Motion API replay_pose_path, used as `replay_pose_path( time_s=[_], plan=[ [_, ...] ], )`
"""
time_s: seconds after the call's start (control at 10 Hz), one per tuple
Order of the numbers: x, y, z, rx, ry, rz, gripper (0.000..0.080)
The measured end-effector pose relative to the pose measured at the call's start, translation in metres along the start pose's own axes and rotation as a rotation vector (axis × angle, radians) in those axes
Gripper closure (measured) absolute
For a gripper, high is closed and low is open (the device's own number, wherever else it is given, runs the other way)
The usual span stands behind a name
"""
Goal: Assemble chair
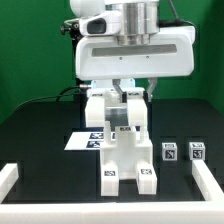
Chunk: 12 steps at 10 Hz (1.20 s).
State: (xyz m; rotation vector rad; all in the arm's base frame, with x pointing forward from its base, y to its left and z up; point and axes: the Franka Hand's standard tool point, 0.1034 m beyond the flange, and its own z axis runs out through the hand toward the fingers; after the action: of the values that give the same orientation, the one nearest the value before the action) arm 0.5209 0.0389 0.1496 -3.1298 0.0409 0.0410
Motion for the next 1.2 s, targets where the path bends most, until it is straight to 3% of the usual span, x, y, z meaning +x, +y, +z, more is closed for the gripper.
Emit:
replay_pose_path(
  time_s=[0.2,0.5,1.2],
  plan=[
    [-0.007,-0.012,0.005,-0.001,-0.002,-0.025,0.0515],
    [-0.006,-0.01,0.014,-0.005,0.01,-0.035,0.0515],
    [0.008,-0.005,0.013,-0.009,0.056,-0.028,0.0515]
  ],
)
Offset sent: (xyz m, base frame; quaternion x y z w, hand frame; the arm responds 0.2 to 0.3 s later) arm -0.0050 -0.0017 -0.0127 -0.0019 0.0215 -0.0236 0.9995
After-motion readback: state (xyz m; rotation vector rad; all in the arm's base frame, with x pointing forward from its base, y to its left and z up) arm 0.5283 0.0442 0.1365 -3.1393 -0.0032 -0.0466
